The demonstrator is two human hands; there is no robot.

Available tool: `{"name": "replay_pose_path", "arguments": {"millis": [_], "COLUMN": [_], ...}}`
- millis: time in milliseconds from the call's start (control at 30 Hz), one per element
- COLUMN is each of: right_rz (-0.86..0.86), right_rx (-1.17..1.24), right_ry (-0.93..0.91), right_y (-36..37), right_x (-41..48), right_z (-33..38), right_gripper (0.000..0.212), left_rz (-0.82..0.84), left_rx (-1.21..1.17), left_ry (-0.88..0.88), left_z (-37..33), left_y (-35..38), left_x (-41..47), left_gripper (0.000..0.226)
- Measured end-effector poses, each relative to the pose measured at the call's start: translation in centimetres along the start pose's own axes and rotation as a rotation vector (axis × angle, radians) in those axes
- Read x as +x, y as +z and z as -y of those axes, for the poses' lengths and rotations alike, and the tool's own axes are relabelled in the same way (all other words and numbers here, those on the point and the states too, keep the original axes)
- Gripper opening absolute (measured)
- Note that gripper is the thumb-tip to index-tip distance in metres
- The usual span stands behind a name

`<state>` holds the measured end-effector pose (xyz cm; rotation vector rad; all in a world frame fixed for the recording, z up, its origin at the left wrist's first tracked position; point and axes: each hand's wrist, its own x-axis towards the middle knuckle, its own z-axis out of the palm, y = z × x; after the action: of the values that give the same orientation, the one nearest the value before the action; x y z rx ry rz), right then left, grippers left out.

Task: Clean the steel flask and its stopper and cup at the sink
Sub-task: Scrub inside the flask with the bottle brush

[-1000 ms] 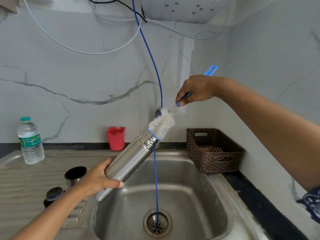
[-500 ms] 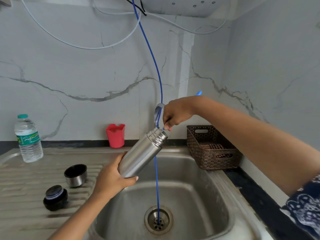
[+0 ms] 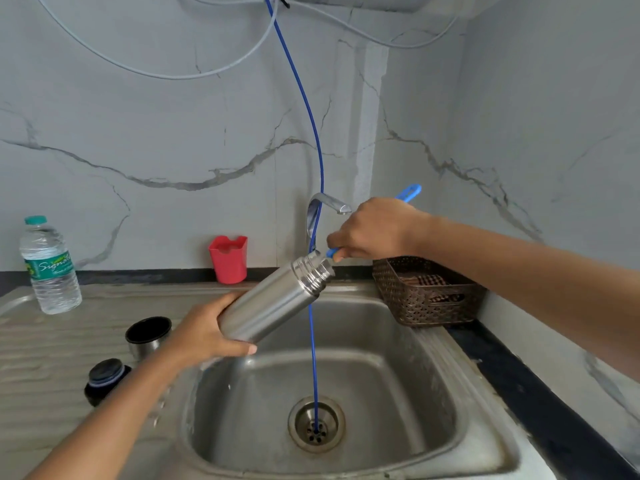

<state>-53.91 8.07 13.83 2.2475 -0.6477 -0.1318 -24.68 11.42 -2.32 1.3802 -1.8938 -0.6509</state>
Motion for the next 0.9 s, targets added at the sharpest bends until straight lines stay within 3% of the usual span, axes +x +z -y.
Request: {"name": "replay_pose_path", "arguments": {"millis": [67, 133, 200, 233, 333, 400, 433, 467, 533, 600, 667, 800, 900], "right_rz": [-0.248, -0.361, -0.226, -0.068, 0.496, 0.685, 0.682, 0.636, 0.392, -0.031, -0.353, -0.478, -0.384], "right_rx": [-0.206, -0.279, -0.137, 0.005, 0.804, 1.262, 1.298, 1.222, 0.738, 0.16, -0.164, -0.316, -0.175], "right_ry": [-0.11, -0.111, -0.067, -0.008, 0.265, 0.397, 0.42, 0.428, 0.389, 0.286, 0.117, -0.013, -0.052], "right_y": [1.6, 2.3, 2.2, 1.9, 2.6, 3.7, 4.1, 4.3, 4.2, 4.7, 5.4, 6.6, 6.7], "right_x": [-1.1, -1.5, -1.3, -1.1, -0.6, -0.9, -1.0, -1.0, -1.0, -1.6, -2.8, -3.8, -3.4], "right_z": [0.2, 0.0, 0.7, 1.4, 0.9, 0.8, 0.9, 1.1, 1.8, 1.9, 1.6, 1.2, 1.5], "right_gripper": [0.018, 0.009, 0.019, 0.027, 0.037, 0.038, 0.038, 0.04, 0.04, 0.033, 0.02, 0.023, 0.025], "left_rz": [0.258, 0.346, 0.22, 0.081, -0.433, -0.553, -0.558, -0.528, -0.446, -0.353, -0.208, 0.055, -0.044], "left_rx": [-0.2, -0.23, -0.077, 0.056, 0.673, 0.838, 0.839, 0.827, 0.766, 0.582, 0.303, 0.079, 0.19], "left_ry": [0.003, 0.025, 0.038, 0.057, 0.35, 0.422, 0.416, 0.394, 0.313, 0.186, 0.069, 0.035, 0.041], "left_z": [-0.5, -0.8, -0.4, -0.4, 0.2, 0.7, 0.9, 1.0, 1.1, 1.2, 1.0, 0.8, 1.3], "left_y": [-1.2, -1.5, -1.0, -0.5, 1.4, 2.1, 2.1, 1.9, 1.4, 0.9, 0.2, -1.0, -0.7], "left_x": [0.1, 0.2, 0.4, 0.3, 0.2, 0.3, 0.5, 0.7, 1.0, 1.0, 0.9, 0.6, 0.2], "left_gripper": [0.094, 0.09, 0.083, 0.08, 0.083, 0.091, 0.092, 0.092, 0.087, 0.087, 0.086, 0.075, 0.085]}}
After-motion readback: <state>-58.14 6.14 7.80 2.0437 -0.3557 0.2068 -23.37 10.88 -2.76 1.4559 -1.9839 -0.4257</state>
